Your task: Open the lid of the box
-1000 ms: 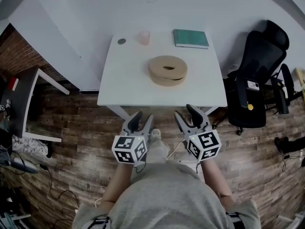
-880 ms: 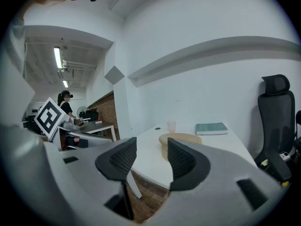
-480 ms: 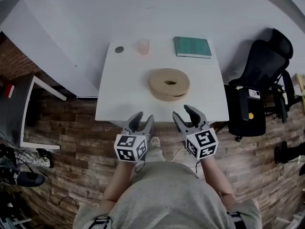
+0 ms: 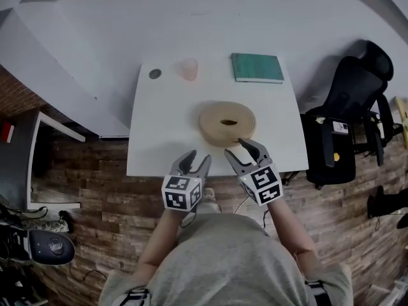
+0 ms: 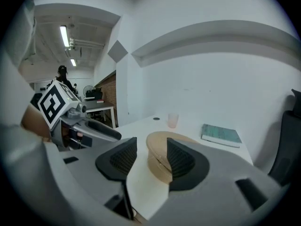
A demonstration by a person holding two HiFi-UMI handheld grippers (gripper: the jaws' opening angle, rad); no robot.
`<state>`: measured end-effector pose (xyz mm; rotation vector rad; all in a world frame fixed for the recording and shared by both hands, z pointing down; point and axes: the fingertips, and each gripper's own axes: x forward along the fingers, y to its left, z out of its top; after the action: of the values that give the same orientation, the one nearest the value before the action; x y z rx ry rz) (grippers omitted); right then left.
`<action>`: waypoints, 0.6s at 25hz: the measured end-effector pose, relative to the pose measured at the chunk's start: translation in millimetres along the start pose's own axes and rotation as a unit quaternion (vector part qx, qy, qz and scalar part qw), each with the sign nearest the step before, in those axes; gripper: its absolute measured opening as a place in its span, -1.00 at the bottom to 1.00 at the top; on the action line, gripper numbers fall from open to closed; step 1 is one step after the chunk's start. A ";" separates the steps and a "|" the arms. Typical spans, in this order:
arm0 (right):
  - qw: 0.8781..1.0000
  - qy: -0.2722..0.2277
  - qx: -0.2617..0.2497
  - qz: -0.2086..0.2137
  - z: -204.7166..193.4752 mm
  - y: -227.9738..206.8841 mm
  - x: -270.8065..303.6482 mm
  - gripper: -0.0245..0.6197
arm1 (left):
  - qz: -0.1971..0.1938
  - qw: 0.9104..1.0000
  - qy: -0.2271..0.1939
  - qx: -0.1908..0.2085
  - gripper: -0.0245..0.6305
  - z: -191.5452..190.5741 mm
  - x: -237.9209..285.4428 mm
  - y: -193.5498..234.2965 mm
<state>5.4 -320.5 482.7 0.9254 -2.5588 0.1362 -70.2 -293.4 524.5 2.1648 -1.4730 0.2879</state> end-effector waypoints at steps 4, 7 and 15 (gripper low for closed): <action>0.999 0.027 -0.031 0.012 -7.6 -0.5 21.9 -0.31 | -0.004 1.000 0.023 0.012 -0.41 -8.1 20.3 8.7; 0.997 0.054 -0.050 0.020 -17.0 -0.3 38.6 -0.31 | -0.008 0.999 0.040 0.017 -0.41 -15.0 34.6 17.6; 0.986 0.123 -0.109 0.025 -37.8 -9.0 69.6 -0.35 | -0.025 0.996 0.074 0.033 -0.35 -27.4 69.6 32.1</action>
<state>-24.0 -360.0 545.4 0.7142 -2.3137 -0.0152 -69.5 -344.8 587.6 2.1767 -1.3427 0.4748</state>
